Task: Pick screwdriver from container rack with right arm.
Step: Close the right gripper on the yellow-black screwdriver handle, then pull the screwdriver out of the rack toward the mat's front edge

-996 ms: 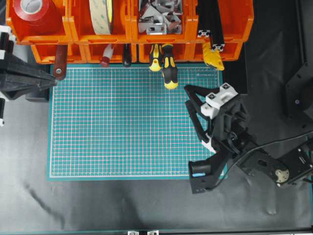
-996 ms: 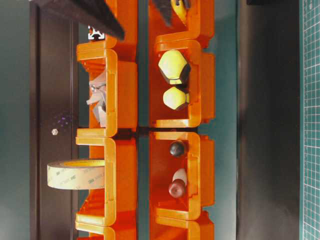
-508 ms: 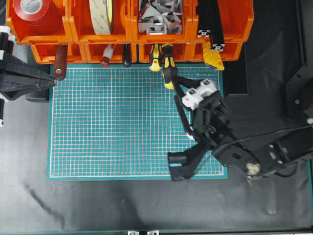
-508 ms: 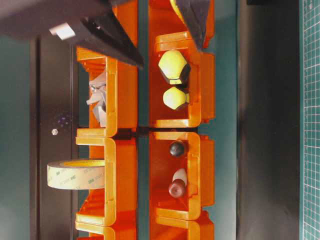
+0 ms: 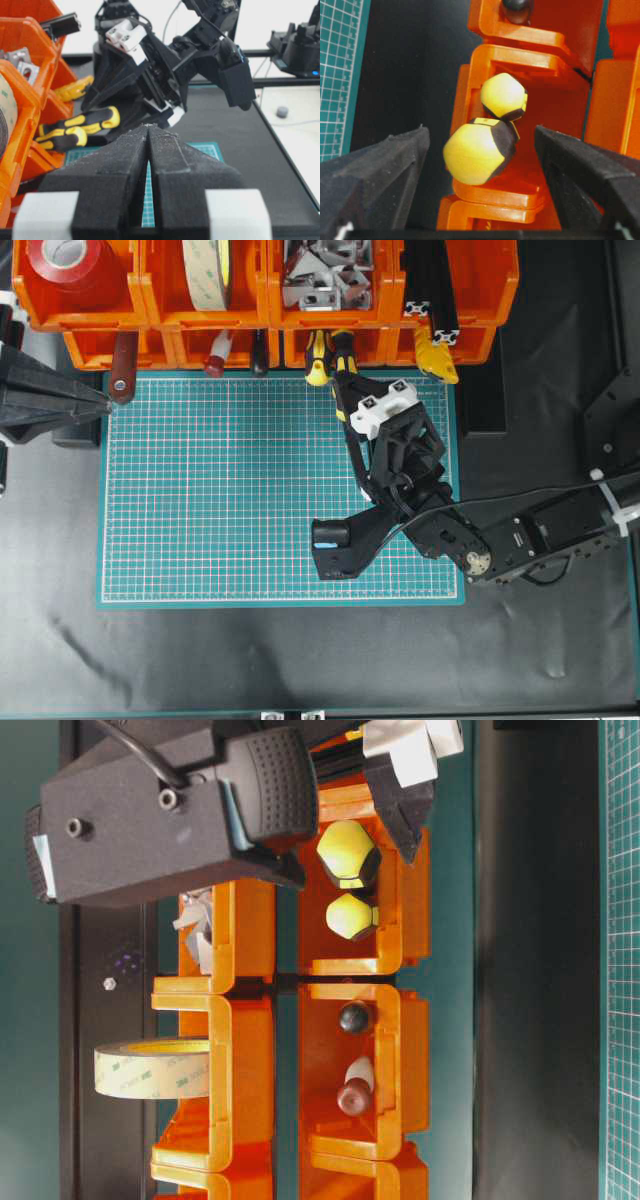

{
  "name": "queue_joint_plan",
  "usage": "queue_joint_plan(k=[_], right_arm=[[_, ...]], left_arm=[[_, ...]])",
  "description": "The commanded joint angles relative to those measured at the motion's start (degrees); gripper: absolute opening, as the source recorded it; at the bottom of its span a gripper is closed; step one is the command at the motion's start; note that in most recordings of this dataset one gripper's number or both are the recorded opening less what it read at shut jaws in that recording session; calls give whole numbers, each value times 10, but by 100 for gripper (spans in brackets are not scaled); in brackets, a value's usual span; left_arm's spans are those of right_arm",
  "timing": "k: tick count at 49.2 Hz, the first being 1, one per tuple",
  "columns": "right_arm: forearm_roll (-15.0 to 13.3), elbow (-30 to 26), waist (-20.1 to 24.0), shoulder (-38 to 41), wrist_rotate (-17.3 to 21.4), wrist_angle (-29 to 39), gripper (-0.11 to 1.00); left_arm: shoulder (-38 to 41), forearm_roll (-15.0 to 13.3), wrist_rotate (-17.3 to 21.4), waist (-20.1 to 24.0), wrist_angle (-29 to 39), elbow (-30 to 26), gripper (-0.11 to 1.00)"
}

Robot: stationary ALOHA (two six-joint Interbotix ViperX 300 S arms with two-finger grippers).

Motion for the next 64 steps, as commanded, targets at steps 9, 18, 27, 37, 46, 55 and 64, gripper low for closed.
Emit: queue_joint_plan(k=[9, 18, 27, 37, 46, 55, 64], right_arm=[[18, -9, -1, -8, 2, 4, 72], [28, -11, 4, -7, 2, 20, 57], [28, -25, 15, -7, 2, 53, 43], [26, -49, 28, -10, 2, 96, 40], [21, -72, 36, -10, -4, 144, 39], [10, -89, 56, -11, -9, 208, 37], [4, -98, 98, -18, -19, 243, 37]], left_arm=[[2, 2, -2, -1, -6, -11, 0], [2, 2, -2, -1, -6, -11, 0], [1, 1, -3, -3, -6, -10, 0], [-4, 2, -2, -6, -5, -5, 0], [-17, 1, -2, -5, -4, -5, 0], [-27, 2, -1, -5, -2, -4, 0], [-51, 2, -1, 8, 10, -1, 0]])
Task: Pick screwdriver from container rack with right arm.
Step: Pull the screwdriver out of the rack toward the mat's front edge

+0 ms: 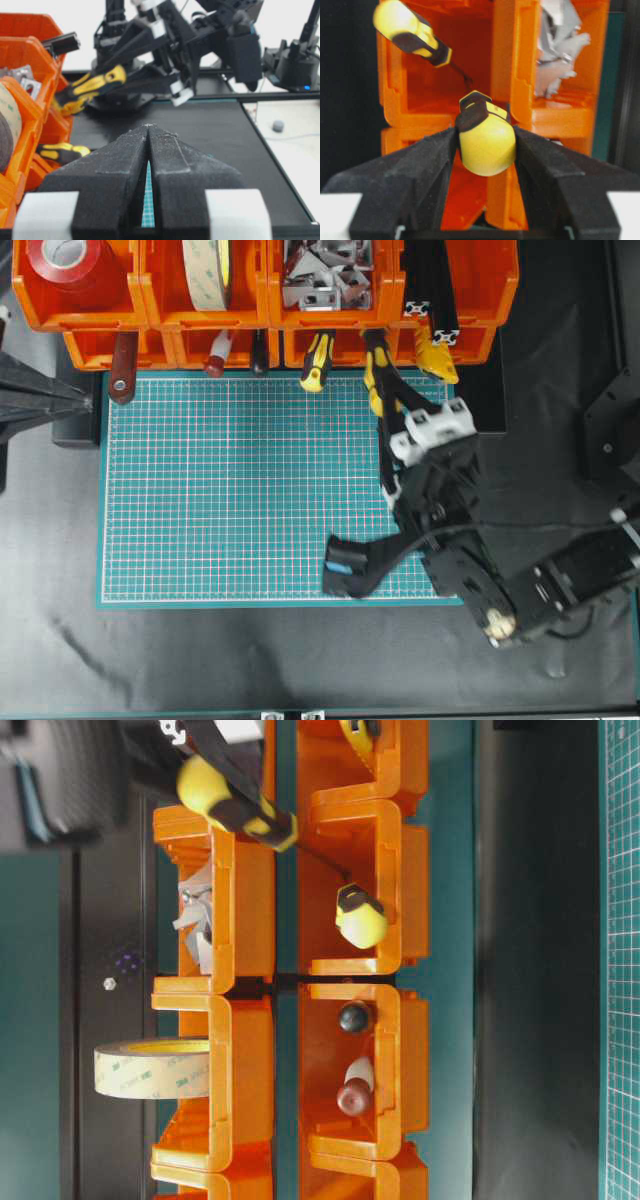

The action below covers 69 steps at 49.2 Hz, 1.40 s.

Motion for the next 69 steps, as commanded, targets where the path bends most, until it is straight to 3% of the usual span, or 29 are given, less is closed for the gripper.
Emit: queue_joint_plan(k=[1, 9, 18, 33, 42, 48, 59, 69], right_arm=[[-7, -18, 23, -18, -6, 20, 37], [-1, -19, 50, -18, -31, 52, 37], [18, -14, 63, -20, -33, 76, 37], [22, 5, 58, -29, -33, 58, 37], [51, 7, 85, -28, -34, 60, 37], [54, 2, 111, -24, -34, 70, 36], [51, -50, 169, -4, -41, 134, 36], [38, -155, 221, 53, -52, 149, 36]], left_arm=[[-11, 2, -1, 11, 3, -6, 0], [-30, 2, -1, 16, 10, -6, 0], [-29, 2, -2, 14, 10, -6, 0], [-29, 1, -3, 12, 7, -6, 0], [-37, 2, -3, 10, 10, -7, 0], [-40, 2, -3, 11, 10, -8, 0], [-41, 2, -3, 11, 11, -8, 0], [-53, 2, -2, 14, 11, -13, 0]])
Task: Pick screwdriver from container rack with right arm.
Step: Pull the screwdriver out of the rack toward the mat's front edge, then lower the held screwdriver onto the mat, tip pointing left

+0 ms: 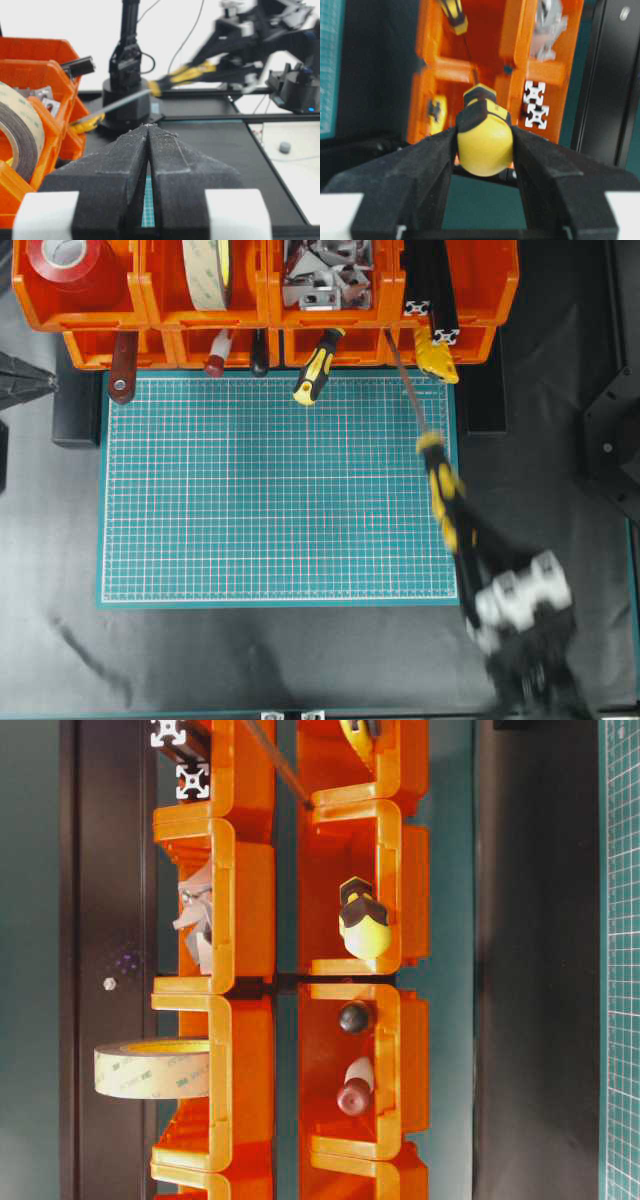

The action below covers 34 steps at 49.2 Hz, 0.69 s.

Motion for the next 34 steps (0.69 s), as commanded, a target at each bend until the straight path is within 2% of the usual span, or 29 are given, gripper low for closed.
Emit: queue_joint_plan(k=[1, 7, 12, 18, 27, 34], right_arm=[[-16, -72, 23, 15, -3, 11, 36], [-20, -128, 38, 45, -11, 14, 36], [-19, -151, 43, 62, -20, 18, 36], [-11, -136, 43, 73, -25, -5, 36], [-7, -102, 39, 70, -28, -86, 36], [-8, -83, 32, 62, -35, -106, 36]], left_arm=[[-8, 2, -2, 5, -3, -15, 0], [-25, 2, -1, 15, 9, -19, 0], [-38, 2, -2, 19, 34, -23, 0], [-42, 2, -2, 19, 53, -27, 0], [-40, 2, -2, 14, 61, -52, 0], [-38, 1, -2, 0, 91, -69, 0]])
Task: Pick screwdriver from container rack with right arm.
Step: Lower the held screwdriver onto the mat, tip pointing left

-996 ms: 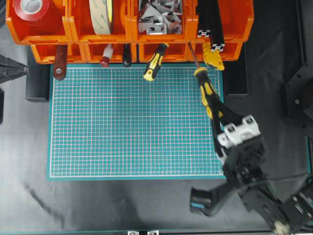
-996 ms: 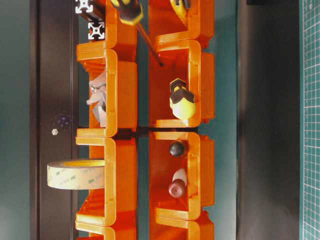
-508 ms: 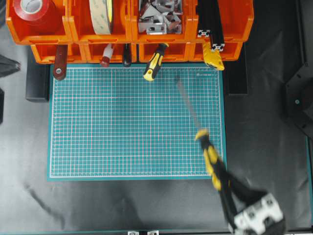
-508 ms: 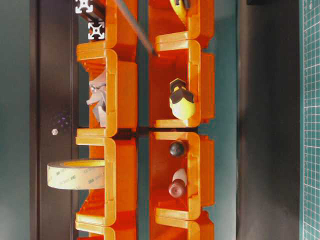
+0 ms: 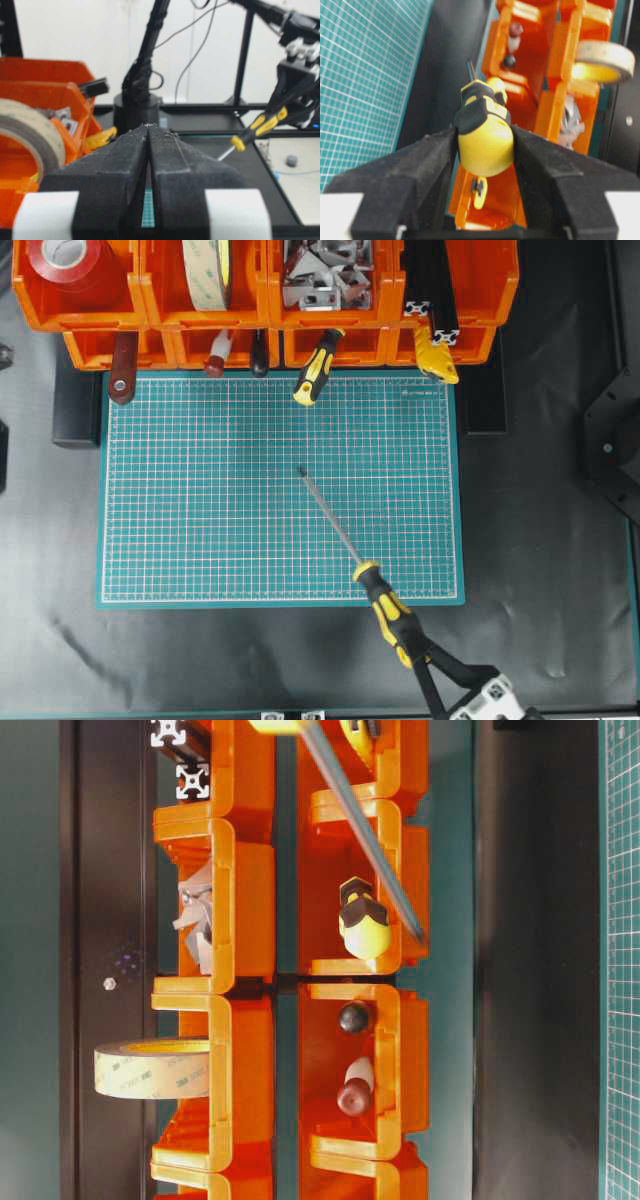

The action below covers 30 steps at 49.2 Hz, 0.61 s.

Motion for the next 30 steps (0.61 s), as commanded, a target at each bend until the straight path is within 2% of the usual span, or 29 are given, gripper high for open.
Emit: queue_joint_plan(k=[1, 17, 30], right_arm=[[-4, 5, -6, -23, -2, -17, 36], [-4, 86, -55, -50, -1, -147, 36], [-4, 135, -129, -57, 2, -271, 36]], left_arm=[[7, 2, -2, -11, 18, -26, 0], [10, 2, -3, -15, 42, -26, 0], [10, 2, -2, -15, 53, -26, 0]])
